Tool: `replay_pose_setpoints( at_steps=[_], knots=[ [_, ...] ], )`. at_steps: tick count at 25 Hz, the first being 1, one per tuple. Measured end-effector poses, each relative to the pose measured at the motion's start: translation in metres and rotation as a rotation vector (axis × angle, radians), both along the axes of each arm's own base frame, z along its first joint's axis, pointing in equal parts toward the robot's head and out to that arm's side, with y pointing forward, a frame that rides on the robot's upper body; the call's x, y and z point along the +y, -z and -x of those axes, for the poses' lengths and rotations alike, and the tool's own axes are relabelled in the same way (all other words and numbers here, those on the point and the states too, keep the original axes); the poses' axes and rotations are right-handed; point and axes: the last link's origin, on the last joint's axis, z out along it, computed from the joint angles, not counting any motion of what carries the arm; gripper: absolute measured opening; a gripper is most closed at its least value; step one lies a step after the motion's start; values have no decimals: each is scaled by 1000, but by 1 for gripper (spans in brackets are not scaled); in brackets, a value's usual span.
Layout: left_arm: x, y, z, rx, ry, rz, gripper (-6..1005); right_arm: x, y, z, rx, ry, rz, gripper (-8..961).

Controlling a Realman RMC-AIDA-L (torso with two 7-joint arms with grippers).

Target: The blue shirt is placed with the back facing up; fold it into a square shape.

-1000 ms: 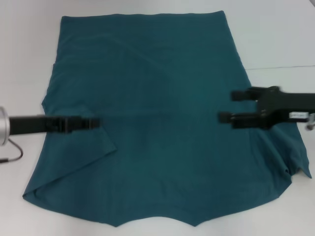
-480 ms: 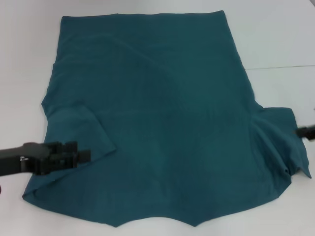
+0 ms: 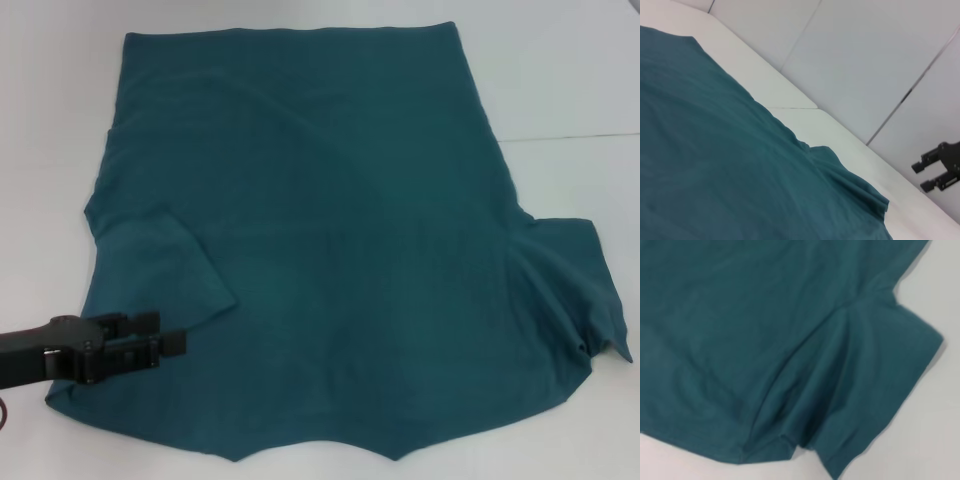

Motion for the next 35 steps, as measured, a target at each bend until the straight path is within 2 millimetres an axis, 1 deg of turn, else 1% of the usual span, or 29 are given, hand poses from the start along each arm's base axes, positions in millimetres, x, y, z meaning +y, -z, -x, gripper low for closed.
replay_pose_setpoints(
  at_steps=[1, 10, 12, 13, 14, 19, 26, 35],
  knots=[
    [-1, 2, 2, -4, -16, 0, 708, 0, 5, -2, -6, 8, 15, 740],
    [-6, 5, 8, -12, -41, -2, 708, 2, 20, -6, -47, 14, 18, 745],
    [-6, 5, 8, -13, -43, -1, 708, 3, 26, -6, -53, 21, 20, 745],
    [-6, 5, 8, -13, -43, -1, 708, 3, 34, -7, -58, 30, 35, 745],
    [-6, 5, 8, -13, -43, -1, 708, 3, 34, -7, -58, 30, 35, 745],
    [-6, 5, 8, -11, -40, -2, 707, 5, 49, -11, -74, 61, 59, 744],
    [-6, 6, 8, -12, -38, -2, 707, 11, 54, -14, -80, 74, 33, 743],
    [-7, 7, 8, -8, -39, 4, 707, 21, 73, -20, -113, 96, 45, 741]
  ],
)
